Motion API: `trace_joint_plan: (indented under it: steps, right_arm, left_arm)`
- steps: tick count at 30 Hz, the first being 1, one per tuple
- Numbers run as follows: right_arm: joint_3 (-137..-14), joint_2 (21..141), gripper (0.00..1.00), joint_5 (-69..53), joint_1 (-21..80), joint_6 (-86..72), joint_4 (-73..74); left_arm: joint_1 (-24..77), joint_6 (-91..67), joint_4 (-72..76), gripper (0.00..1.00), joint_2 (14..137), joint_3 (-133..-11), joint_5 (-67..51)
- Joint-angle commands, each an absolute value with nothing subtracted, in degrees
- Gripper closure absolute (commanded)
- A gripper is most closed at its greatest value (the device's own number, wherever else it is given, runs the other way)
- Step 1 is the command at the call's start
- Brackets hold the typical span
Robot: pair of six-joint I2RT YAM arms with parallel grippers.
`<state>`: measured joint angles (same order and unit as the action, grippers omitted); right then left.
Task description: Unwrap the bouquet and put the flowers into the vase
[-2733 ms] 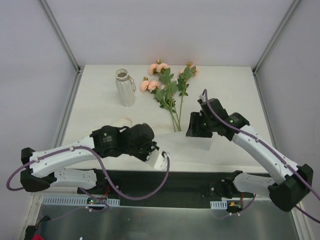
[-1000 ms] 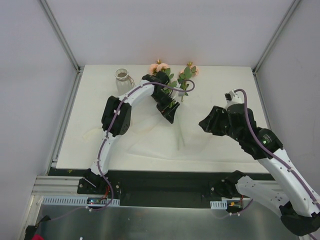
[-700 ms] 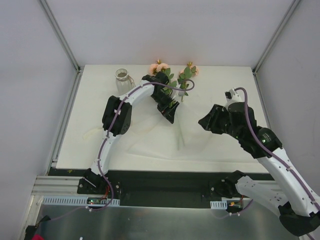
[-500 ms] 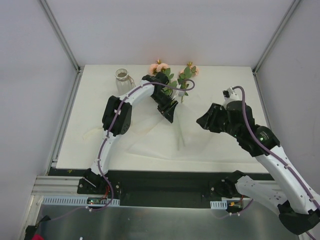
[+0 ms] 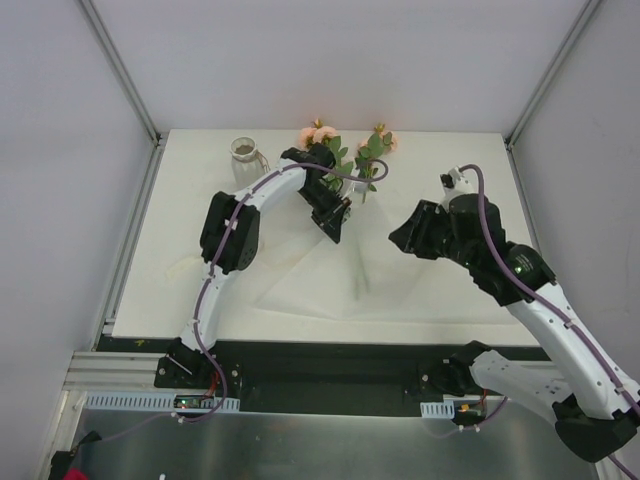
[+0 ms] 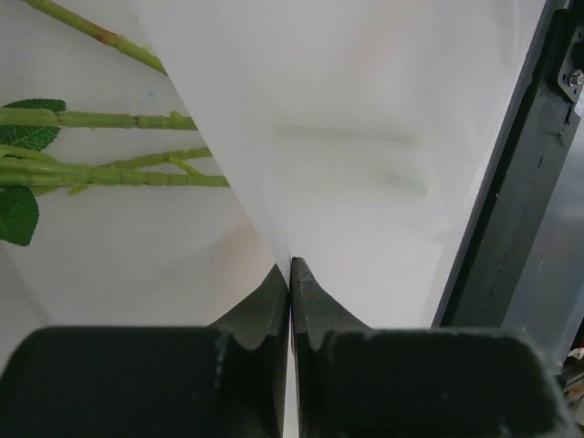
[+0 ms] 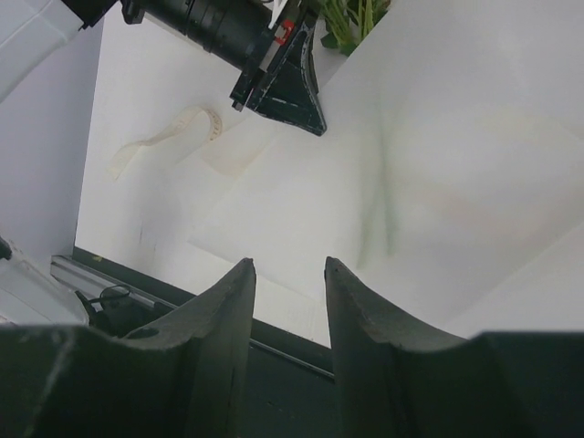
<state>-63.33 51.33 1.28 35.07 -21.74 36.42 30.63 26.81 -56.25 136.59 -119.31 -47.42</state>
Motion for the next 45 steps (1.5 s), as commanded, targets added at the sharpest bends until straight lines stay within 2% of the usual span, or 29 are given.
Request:
trace_joint_plan:
  steps: [1, 9, 12, 17, 20, 25, 32, 33, 36, 37, 41, 45]
  right_arm:
    - [-73.7, 53.4, 0.60, 5.7, 34.8, -16.7, 38.8]
    - [-79.0, 59.1, 0.66, 7.3, 29.5, -13.6, 40.9]
    - [-79.4, 61.3, 0.66, 6.9, 26.1, -13.0, 40.4]
    - [-78.0, 65.3, 0.66, 1.5, 20.8, -13.0, 36.1]
    - [-78.0, 67.5, 0.67, -3.0, 20.0, -13.1, 34.5]
    - [-73.3, 68.9, 0.71, -8.1, 21.2, -13.0, 31.5]
    - [-63.6, 68.5, 0.73, -4.0, 32.8, -13.4, 32.4]
    - [-61.9, 68.3, 0.74, -3.6, 34.4, -14.0, 32.5]
    - [-55.0, 66.2, 0.75, -1.9, 40.1, -17.6, 32.0]
    - [-53.6, 65.3, 0.75, -1.1, 41.6, -19.8, 32.0]
    - [-50.8, 62.7, 0.74, 5.5, 47.5, -22.4, 33.0]
    - [-57.4, 64.2, 0.49, 11.2, 46.7, -19.1, 35.6]
  left_arm:
    - [30.3, 29.9, -59.3, 1.00, 125.3, -118.6, -50.7]
    - [36.9, 33.6, -60.8, 1.00, 107.4, -103.9, -49.0]
    - [42.2, 37.0, -61.3, 1.00, 100.7, -96.9, -44.3]
    - [51.1, 46.1, -61.2, 1.00, 89.5, -85.5, -38.2]
    - [55.2, 47.9, -61.3, 1.00, 84.7, -83.3, -36.4]
    - [58.9, 46.8, -61.3, 1.00, 80.9, -82.5, -34.7]
    - [65.2, 49.4, -61.3, 1.00, 74.4, -76.7, -33.0]
    - [66.1, 49.7, -61.3, 0.96, 72.8, -75.8, -33.0]
    - [66.8, 50.3, -61.5, 0.22, 70.1, -73.1, -33.8]
    - [66.7, 52.1, -63.2, 0.01, 69.6, -73.0, -34.6]
    - [66.7, 52.9, -61.3, 0.01, 66.1, -73.6, -36.0]
    - [66.7, 49.8, -59.7, 0.01, 65.1, -77.5, -30.6]
